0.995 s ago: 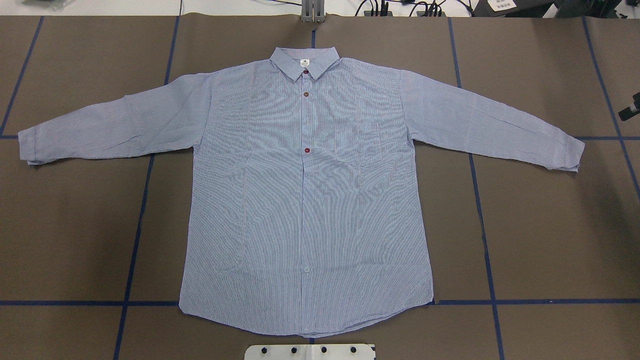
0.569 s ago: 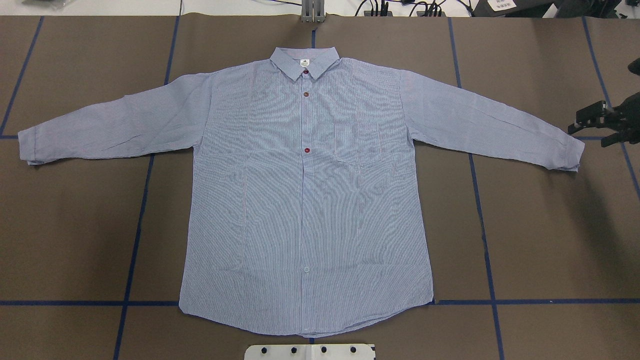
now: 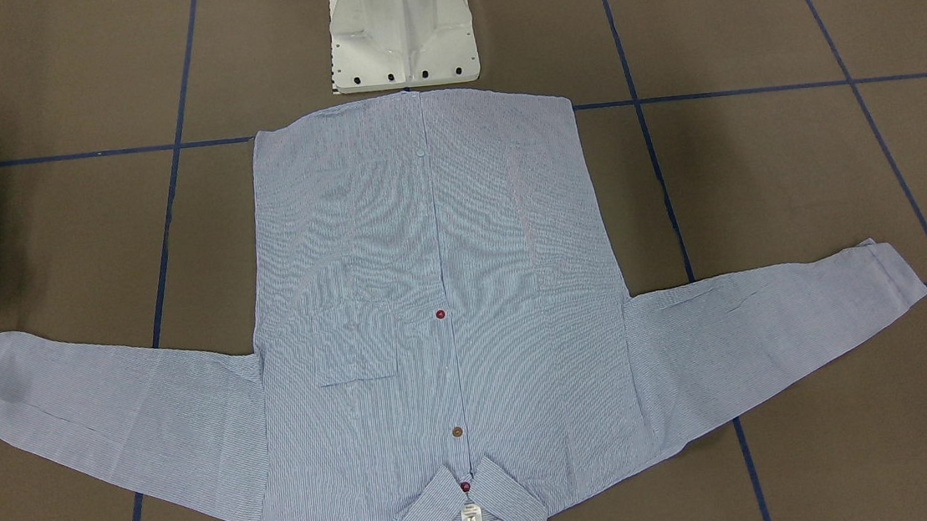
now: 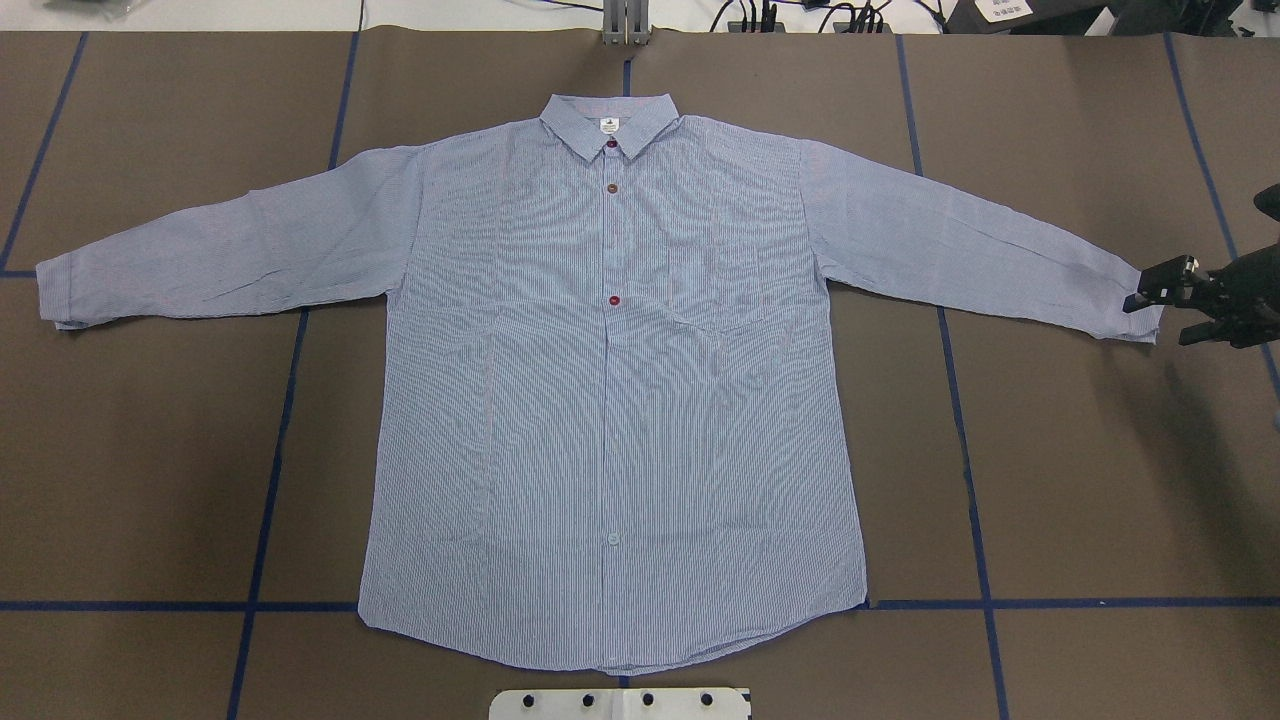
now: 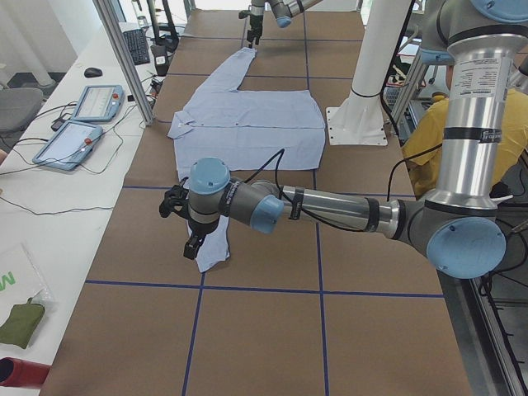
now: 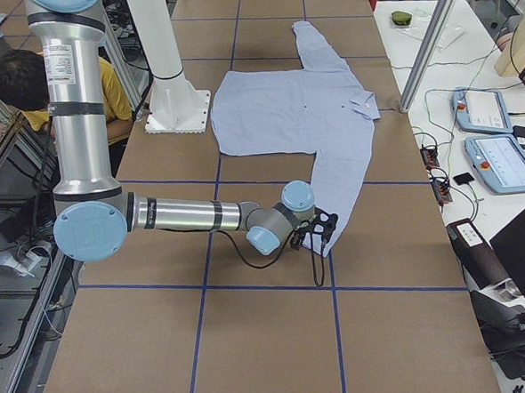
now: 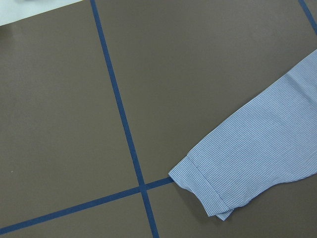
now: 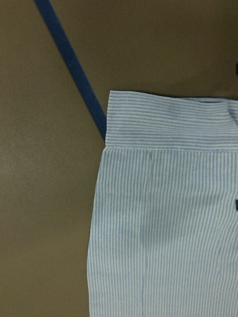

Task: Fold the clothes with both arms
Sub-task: 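Lower the right gripper onto the sleeve cuff nearest it and grasp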

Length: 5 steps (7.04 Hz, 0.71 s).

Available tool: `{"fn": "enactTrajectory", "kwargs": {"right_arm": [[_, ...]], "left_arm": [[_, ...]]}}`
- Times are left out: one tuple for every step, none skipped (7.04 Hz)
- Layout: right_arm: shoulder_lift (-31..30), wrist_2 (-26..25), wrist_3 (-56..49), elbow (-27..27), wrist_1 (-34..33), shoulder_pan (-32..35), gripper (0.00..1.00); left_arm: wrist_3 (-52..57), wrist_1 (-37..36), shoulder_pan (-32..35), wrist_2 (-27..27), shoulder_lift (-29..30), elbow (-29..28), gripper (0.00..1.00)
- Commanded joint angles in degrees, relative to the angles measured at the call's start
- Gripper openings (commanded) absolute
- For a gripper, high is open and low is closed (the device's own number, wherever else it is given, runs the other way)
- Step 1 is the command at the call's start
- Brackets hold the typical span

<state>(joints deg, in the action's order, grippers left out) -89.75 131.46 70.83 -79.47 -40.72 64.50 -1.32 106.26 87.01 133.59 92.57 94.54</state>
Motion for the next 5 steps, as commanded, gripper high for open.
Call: {"fn": "enactTrajectory", "kwargs": {"right_arm": [[0.01, -0.59, 0.97, 1.07, 0.11, -0.86, 0.84], [0.45, -1.46, 0.97, 1.69, 0.03, -1.21, 0.81], [0.54, -2.78, 0.97, 1.78, 0.03, -1.48, 0.80], [0.62, -2.79, 1.06, 1.78, 0.03, -1.57, 0.76], [0.63, -2.88, 1.06, 1.78, 0.03, -1.57, 0.65]], "left_arm": [[0.00, 0.00, 0.00, 0.00, -0.03, -0.06, 1.00], [0.00, 0.00, 0.00, 0.00, -0.03, -0.06, 1.00], [0.00, 0.00, 0.00, 0.00, -0.20, -0.06, 1.00], [0.09, 0.00, 0.09, 0.00, -0.29, 0.03, 1.00], [0.09, 0.00, 0.09, 0.00, -0.38, 0.11, 1.00]]}}
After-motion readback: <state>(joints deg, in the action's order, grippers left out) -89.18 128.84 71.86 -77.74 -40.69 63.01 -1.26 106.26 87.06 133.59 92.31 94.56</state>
